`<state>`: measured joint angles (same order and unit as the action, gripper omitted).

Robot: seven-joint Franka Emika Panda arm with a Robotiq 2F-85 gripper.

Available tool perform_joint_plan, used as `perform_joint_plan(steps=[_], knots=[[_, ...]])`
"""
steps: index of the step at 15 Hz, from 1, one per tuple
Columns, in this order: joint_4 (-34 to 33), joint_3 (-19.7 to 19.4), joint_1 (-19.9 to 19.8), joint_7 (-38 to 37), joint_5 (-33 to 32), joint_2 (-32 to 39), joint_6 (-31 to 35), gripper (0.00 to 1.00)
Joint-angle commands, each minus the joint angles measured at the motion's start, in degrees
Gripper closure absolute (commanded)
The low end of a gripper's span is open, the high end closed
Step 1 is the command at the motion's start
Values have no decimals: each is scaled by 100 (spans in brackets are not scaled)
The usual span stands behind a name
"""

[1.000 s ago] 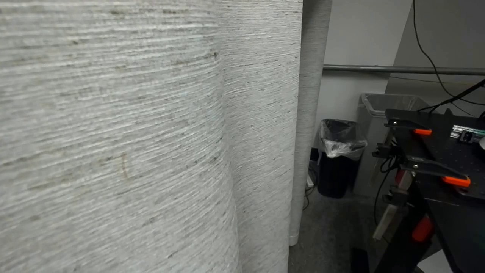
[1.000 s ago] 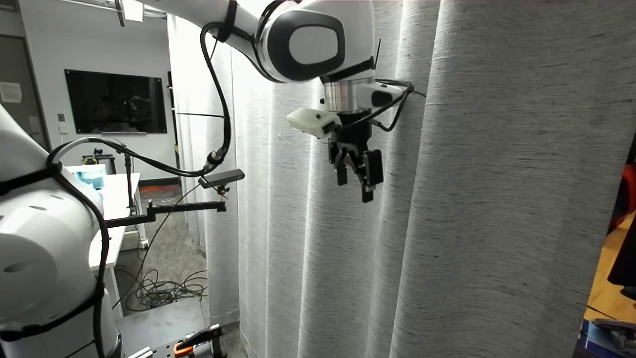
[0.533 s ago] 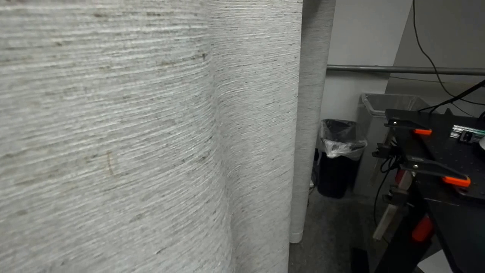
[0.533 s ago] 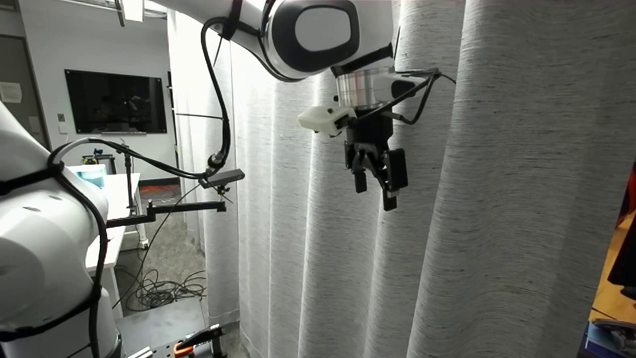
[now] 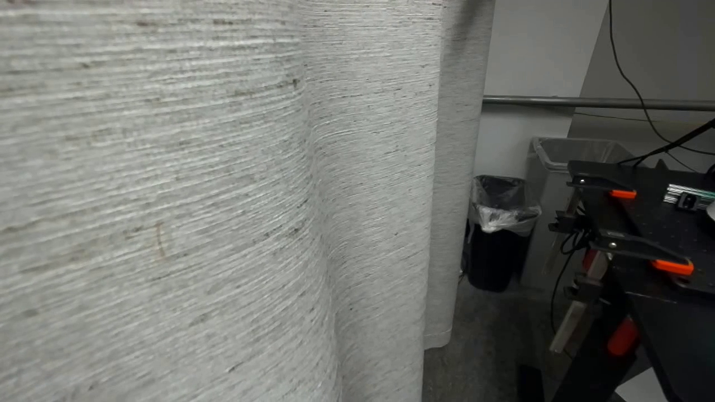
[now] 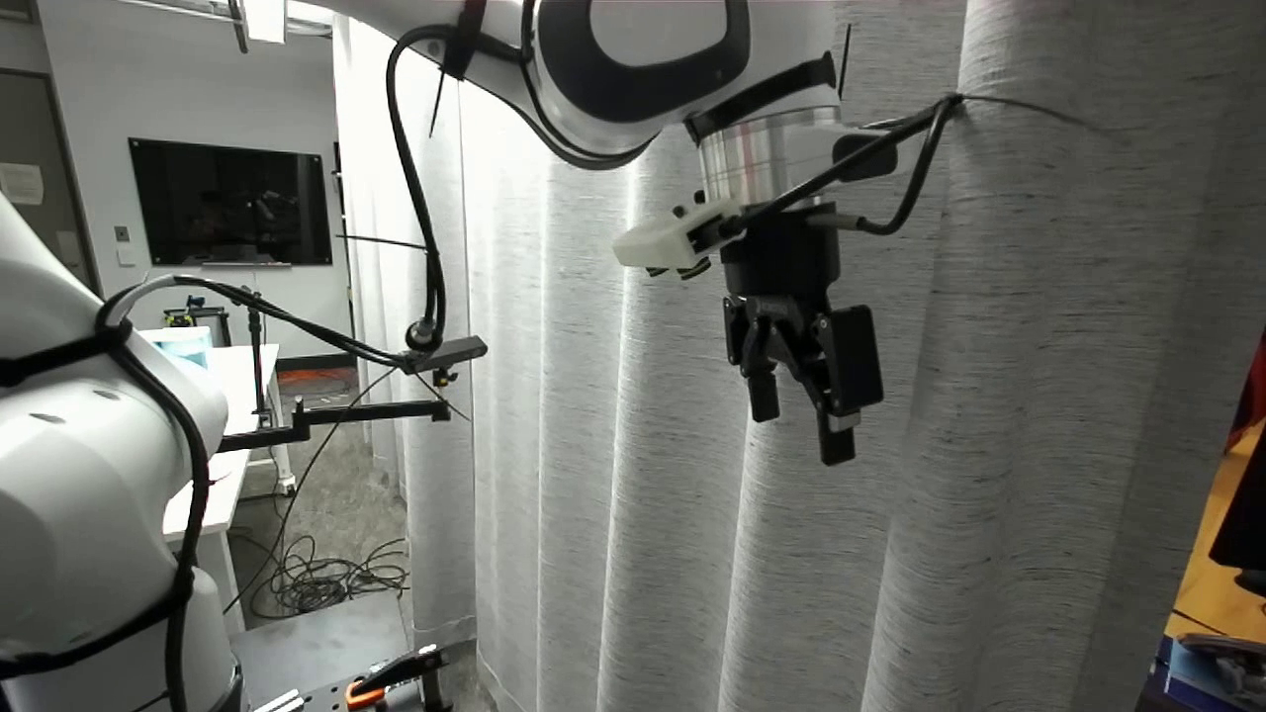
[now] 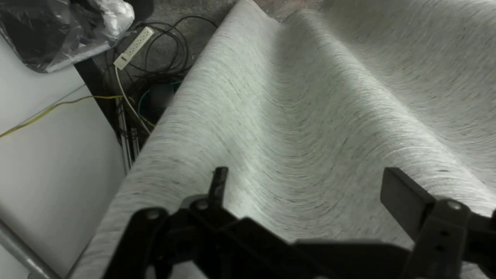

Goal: Slide the curtain to the left

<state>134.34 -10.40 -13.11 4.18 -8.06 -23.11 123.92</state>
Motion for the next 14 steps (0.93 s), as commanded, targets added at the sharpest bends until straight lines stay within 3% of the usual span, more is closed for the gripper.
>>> perform_joint_plan(steps=[1, 14], knots=[[-144, -80, -149, -107, -255, 78, -72, 0], [-864, -238, -261, -226, -273, 589, 427, 0]])
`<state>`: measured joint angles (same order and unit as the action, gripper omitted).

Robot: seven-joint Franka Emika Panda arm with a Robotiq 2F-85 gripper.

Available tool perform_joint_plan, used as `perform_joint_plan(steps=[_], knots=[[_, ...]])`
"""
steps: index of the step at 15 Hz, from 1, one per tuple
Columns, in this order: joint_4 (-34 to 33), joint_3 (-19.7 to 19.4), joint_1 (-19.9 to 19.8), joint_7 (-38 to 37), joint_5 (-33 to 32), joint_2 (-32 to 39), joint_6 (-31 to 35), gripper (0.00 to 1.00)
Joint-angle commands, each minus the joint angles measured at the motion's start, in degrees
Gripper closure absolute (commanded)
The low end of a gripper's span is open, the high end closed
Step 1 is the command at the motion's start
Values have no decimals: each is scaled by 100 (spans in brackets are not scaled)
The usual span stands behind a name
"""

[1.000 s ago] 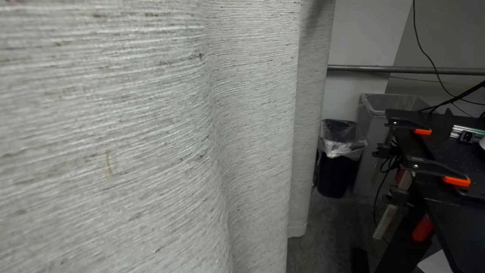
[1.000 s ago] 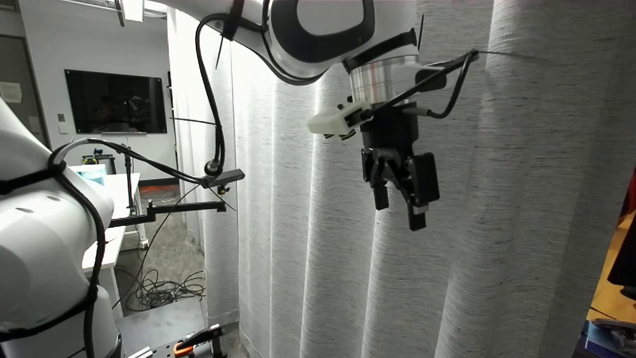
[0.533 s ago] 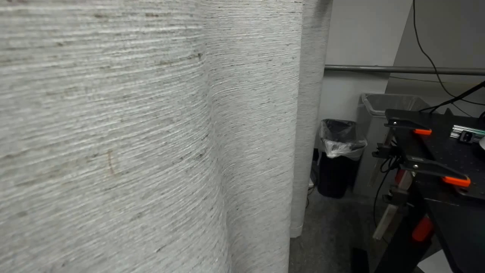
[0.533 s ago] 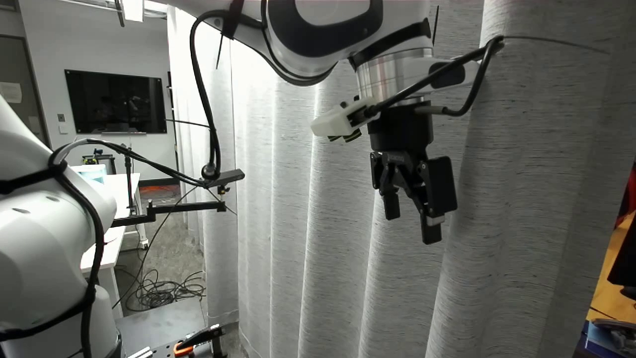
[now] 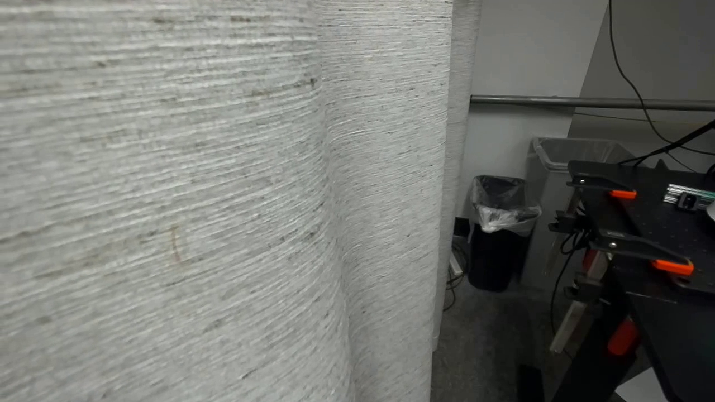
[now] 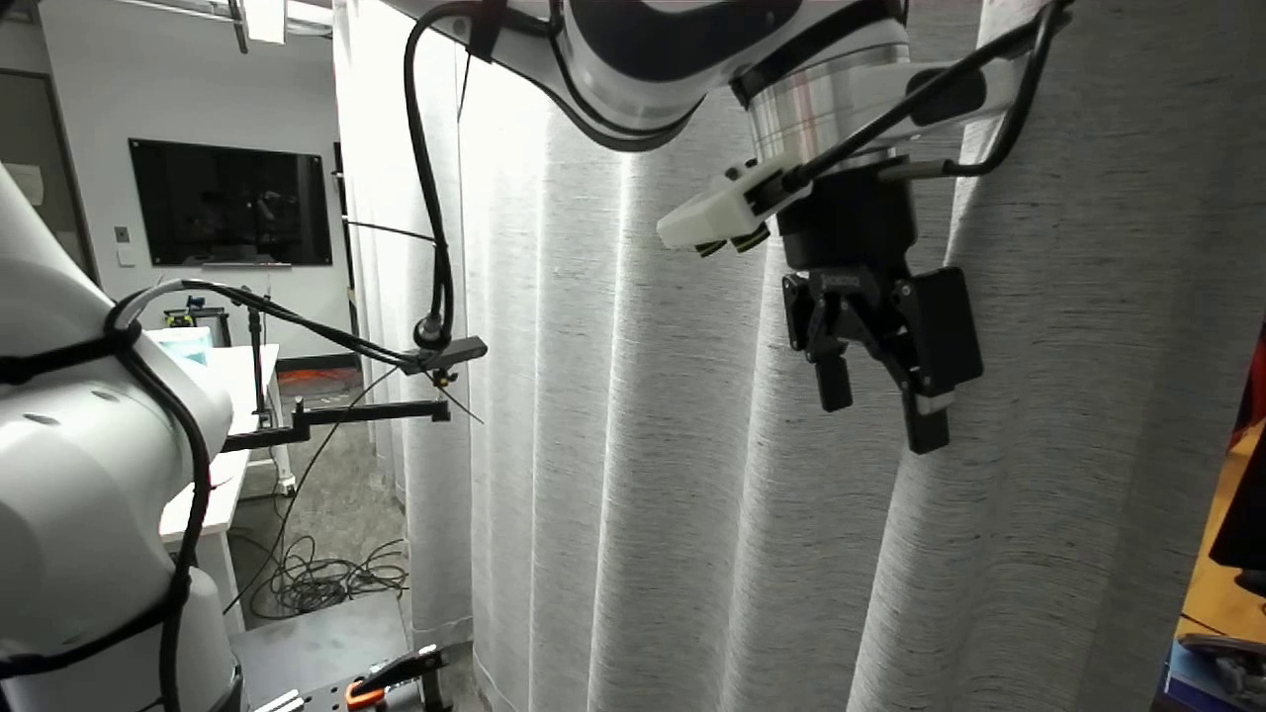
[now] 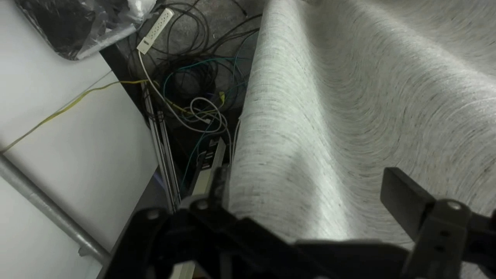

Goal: Slide the curtain to the left

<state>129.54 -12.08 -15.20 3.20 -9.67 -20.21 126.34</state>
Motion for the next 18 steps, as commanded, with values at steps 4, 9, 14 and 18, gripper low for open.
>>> perform_joint_plan(steps=[4, 9, 14, 18], knots=[[-691, -169, -101, -78, -147, 513, 455, 0], [-996, -241, -36, 139, -40, 686, 1082, 0], [-943, -216, 159, 664, 52, 679, 2050, 0], [-895, -212, 277, 870, 106, 727, 2493, 28]])
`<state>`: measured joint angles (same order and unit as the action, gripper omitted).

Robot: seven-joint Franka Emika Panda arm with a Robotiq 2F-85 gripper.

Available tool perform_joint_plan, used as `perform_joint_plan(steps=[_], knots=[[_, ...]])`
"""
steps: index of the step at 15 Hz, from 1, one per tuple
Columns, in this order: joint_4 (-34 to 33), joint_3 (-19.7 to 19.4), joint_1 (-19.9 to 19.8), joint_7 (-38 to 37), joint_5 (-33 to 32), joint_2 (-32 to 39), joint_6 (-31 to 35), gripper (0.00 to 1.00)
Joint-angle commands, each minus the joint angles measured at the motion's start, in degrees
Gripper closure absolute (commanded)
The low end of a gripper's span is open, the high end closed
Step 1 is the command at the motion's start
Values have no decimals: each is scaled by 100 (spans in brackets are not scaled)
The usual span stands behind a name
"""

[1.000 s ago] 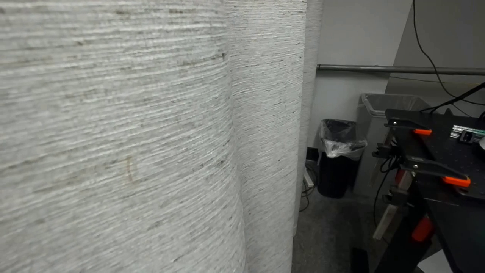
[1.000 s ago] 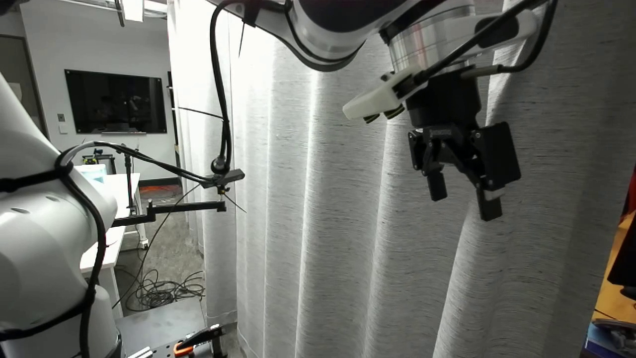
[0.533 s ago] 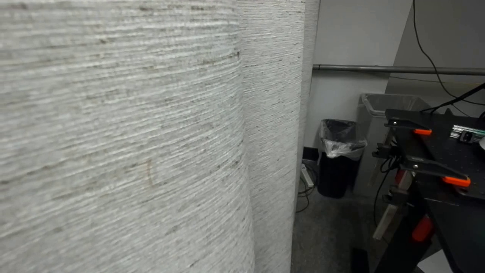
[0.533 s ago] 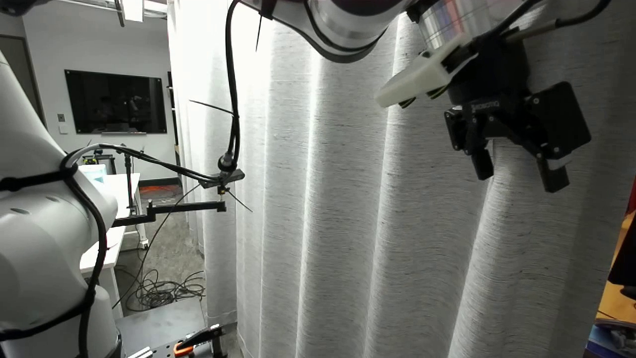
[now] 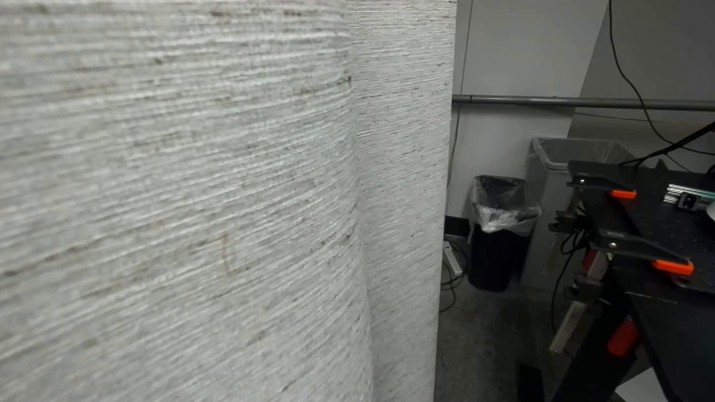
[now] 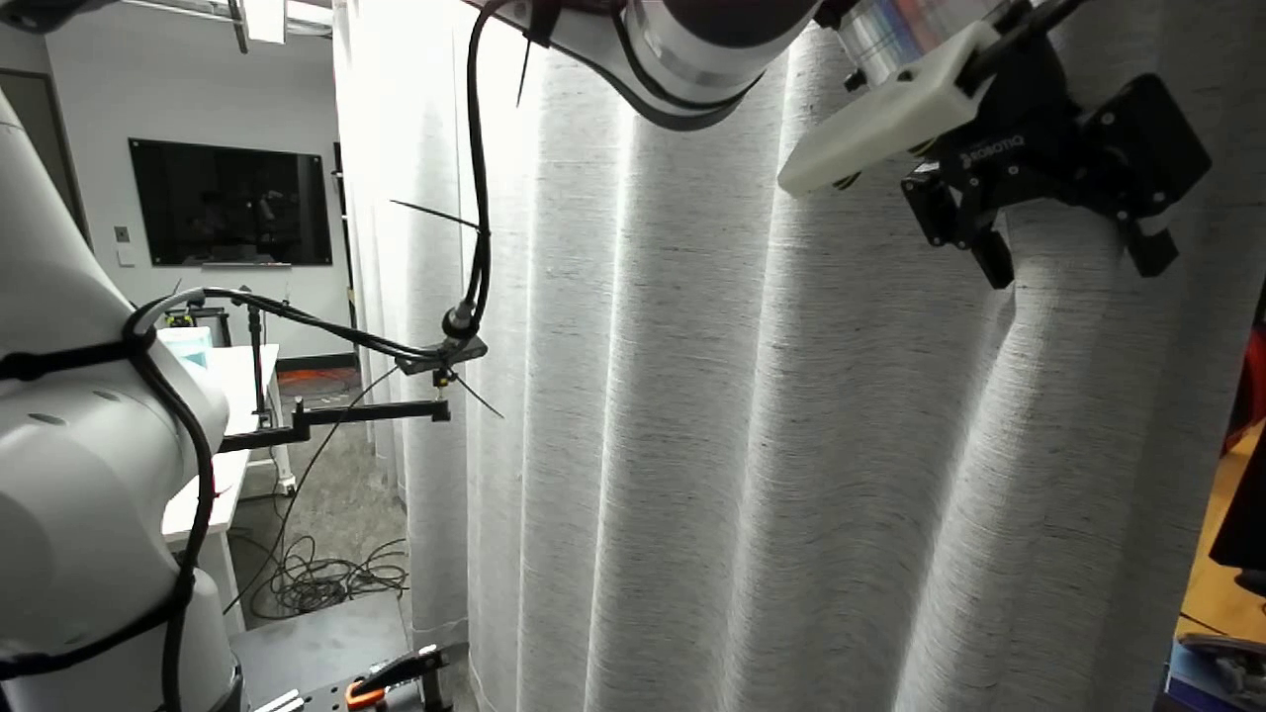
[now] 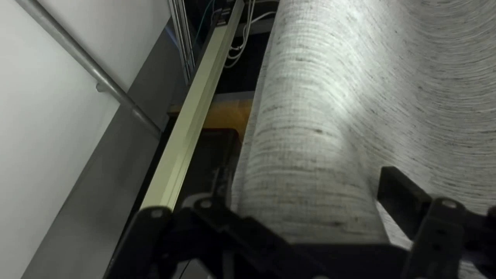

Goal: Slide the curtain to the left

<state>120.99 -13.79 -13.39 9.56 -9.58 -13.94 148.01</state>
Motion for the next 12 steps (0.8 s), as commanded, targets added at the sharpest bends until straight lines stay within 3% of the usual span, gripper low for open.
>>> perform_joint_plan(steps=[1, 3, 10, 12], knots=[[-35, -39, 103, 244, 82, 120, 409, 30], [-29, -36, 109, 249, 67, 158, 542, 40], [-88, -12, 75, 132, 46, 366, 762, 94], [-91, 8, 98, 95, 85, 426, 761, 100]])
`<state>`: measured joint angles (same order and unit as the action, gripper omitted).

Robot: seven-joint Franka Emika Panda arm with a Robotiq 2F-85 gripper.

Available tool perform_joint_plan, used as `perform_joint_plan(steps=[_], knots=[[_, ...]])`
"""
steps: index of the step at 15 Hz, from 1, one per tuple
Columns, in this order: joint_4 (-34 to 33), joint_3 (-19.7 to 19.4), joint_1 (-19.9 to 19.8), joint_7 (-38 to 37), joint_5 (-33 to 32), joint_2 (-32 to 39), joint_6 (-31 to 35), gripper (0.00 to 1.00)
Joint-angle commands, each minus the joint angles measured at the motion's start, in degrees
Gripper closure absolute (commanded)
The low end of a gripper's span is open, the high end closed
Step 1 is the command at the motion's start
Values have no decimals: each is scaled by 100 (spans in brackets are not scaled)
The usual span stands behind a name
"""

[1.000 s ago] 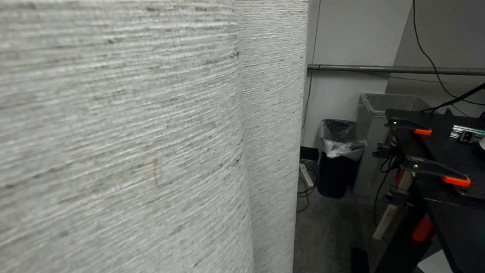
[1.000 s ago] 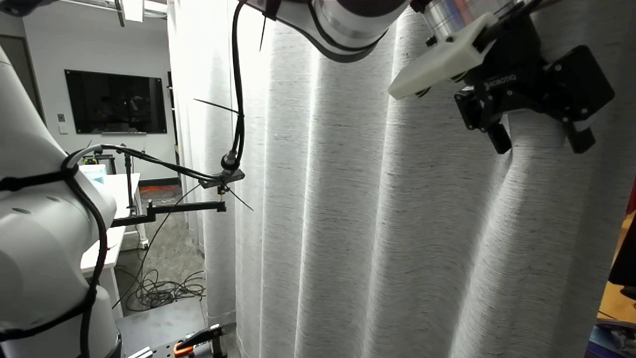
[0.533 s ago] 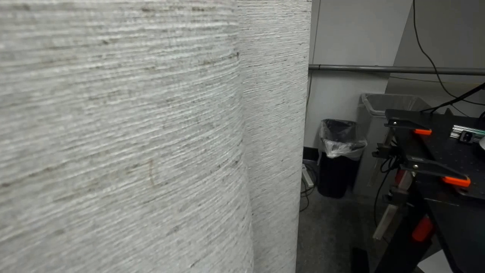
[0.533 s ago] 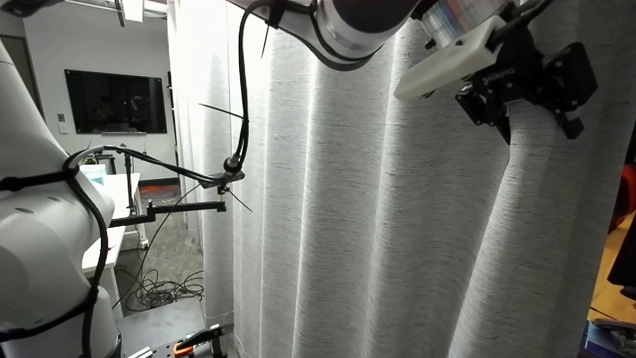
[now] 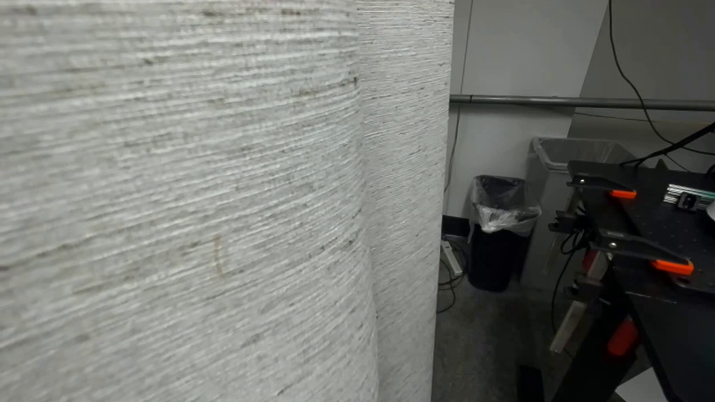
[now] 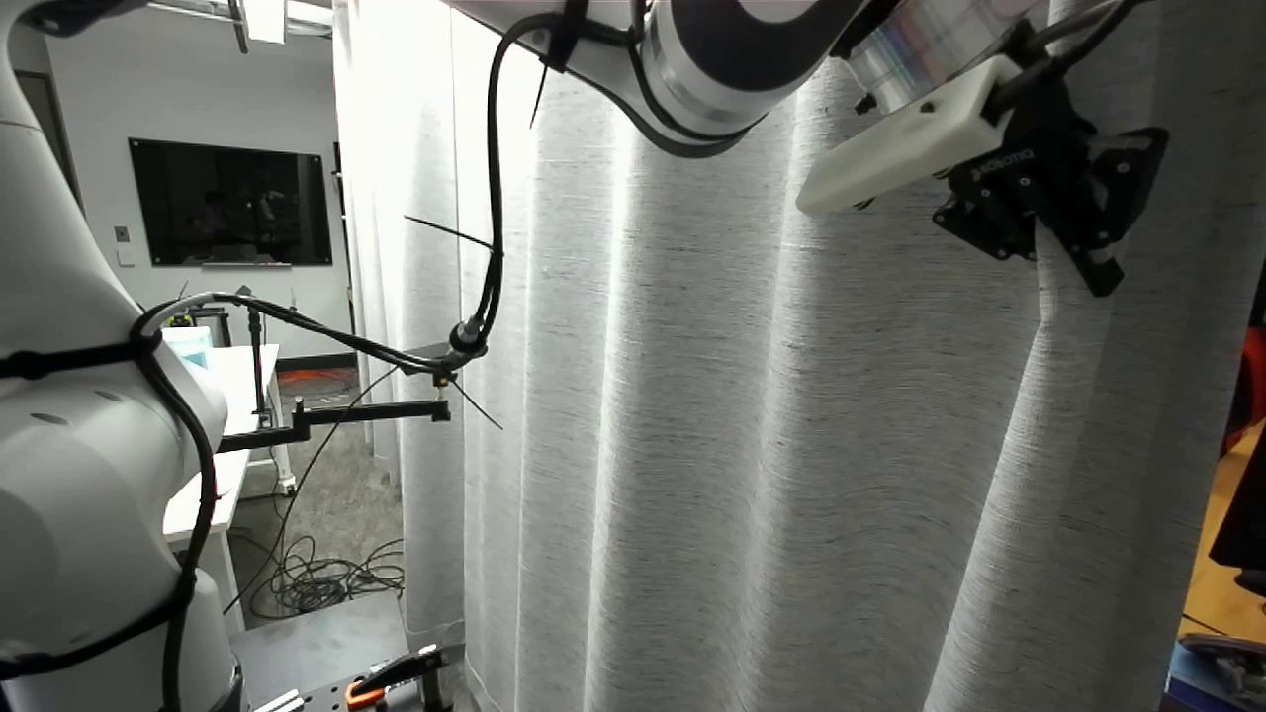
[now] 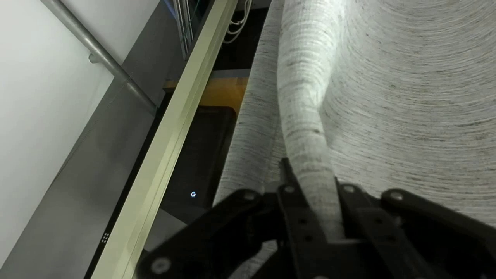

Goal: Slide the curtain to the left

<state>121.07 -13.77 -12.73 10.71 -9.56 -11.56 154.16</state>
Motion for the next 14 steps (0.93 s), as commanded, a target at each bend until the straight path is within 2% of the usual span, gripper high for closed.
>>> perform_joint_plan(steps=[1, 7, 14], knots=[[-94, 27, 52, -43, 107, 217, 135, 100], [25, 367, 305, -262, 205, 363, 242, 100], [546, 968, 1012, -211, 646, 58, 253, 100]])
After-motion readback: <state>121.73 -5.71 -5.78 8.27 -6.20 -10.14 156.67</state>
